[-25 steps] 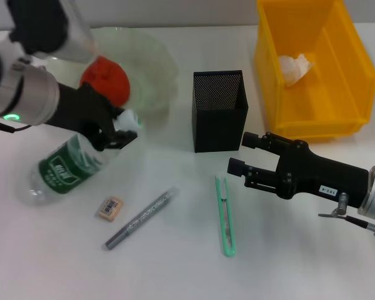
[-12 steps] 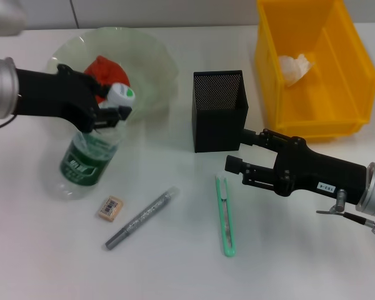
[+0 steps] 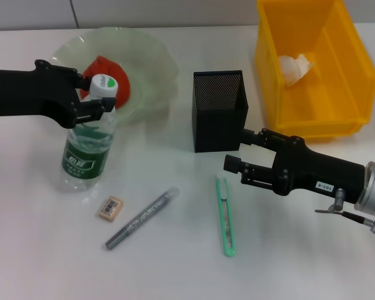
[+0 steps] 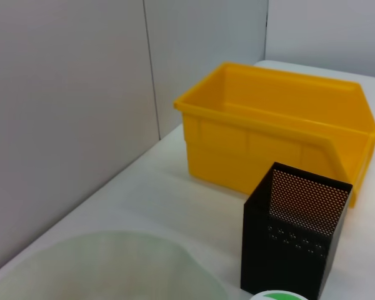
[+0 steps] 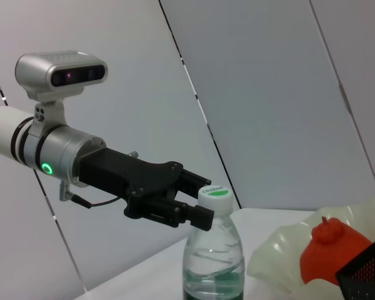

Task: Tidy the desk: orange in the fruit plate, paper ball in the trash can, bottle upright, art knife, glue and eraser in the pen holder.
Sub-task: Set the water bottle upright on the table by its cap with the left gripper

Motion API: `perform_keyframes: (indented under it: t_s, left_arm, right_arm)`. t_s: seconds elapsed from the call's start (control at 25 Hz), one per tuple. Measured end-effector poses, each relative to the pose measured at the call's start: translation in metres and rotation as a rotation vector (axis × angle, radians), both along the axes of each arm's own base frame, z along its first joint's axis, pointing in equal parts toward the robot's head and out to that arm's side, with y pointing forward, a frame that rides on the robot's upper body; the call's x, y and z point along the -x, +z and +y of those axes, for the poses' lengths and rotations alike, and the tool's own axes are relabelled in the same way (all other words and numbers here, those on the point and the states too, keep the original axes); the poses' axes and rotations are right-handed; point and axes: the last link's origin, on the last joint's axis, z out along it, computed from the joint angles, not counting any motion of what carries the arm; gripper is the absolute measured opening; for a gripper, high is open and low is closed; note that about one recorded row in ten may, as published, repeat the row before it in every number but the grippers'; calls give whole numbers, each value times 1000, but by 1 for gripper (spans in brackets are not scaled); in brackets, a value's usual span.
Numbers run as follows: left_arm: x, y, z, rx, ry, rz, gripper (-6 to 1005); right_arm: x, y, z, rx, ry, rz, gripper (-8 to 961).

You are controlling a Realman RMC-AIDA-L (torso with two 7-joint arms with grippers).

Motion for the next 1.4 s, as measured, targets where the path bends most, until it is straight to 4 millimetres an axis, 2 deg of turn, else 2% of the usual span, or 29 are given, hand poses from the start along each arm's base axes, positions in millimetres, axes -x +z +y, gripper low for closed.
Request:
perform_keyframes:
  t_s: [0.64, 1.4]
  left_arm:
    - [14, 16, 1, -60, 30, -65, 446]
    - [19, 20, 2, -79, 21, -50, 445]
  right_arm:
    - [1, 0, 2, 0, 3, -2, 768]
    - [3, 0, 3, 0, 8, -3, 768]
